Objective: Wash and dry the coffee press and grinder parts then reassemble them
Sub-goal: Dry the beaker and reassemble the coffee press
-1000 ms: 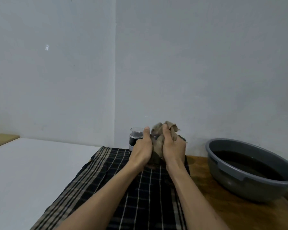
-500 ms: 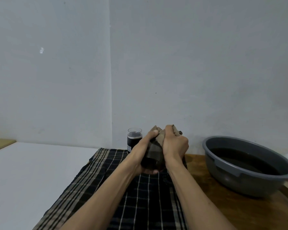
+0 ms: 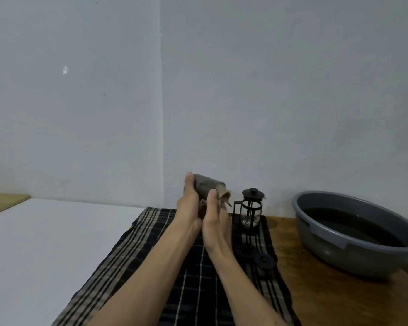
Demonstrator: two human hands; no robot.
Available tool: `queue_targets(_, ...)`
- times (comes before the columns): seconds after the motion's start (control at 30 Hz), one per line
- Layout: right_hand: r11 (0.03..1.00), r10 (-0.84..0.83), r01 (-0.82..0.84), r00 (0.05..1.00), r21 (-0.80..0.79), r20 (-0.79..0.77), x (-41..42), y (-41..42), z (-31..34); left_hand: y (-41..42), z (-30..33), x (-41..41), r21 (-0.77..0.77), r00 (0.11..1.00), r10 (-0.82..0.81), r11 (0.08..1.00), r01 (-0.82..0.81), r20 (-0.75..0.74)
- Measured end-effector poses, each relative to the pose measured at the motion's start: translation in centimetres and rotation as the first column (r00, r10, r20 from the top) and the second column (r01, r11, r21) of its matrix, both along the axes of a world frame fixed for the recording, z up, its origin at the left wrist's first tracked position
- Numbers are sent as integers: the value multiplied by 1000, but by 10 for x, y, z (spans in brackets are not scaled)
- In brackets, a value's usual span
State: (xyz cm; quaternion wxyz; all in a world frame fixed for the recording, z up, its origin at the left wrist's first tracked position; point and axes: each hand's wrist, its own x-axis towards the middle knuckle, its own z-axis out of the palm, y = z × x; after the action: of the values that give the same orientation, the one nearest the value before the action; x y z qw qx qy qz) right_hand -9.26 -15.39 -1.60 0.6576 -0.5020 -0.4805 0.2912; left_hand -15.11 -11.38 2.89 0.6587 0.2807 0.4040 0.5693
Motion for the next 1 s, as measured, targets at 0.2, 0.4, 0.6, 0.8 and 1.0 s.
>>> queue_targets(0.2,918,343,-368,924,-147,-171,17,20,10,0,-8,-19,136,975,13,991,18,-223)
queue_targets(0.4,885,203,-386,824,-262,-529,33,25,27,3,-23,-24,164,956,-15,984,65,-294)
queue_targets(0.6,824,367,-548,709,-144,-603,63,5,34,43,-28,-55,213,897,148,975,-61,-417)
queue_targets(0.8,851,449,-440,326,287,-832,106,3,32,26,-58,-32,232,585,48,941,244,-810)
queue_targets(1.0,840,492,-448,395,305,-776,125,-8,23,16,-78,5,167,216,87,906,388,-973)
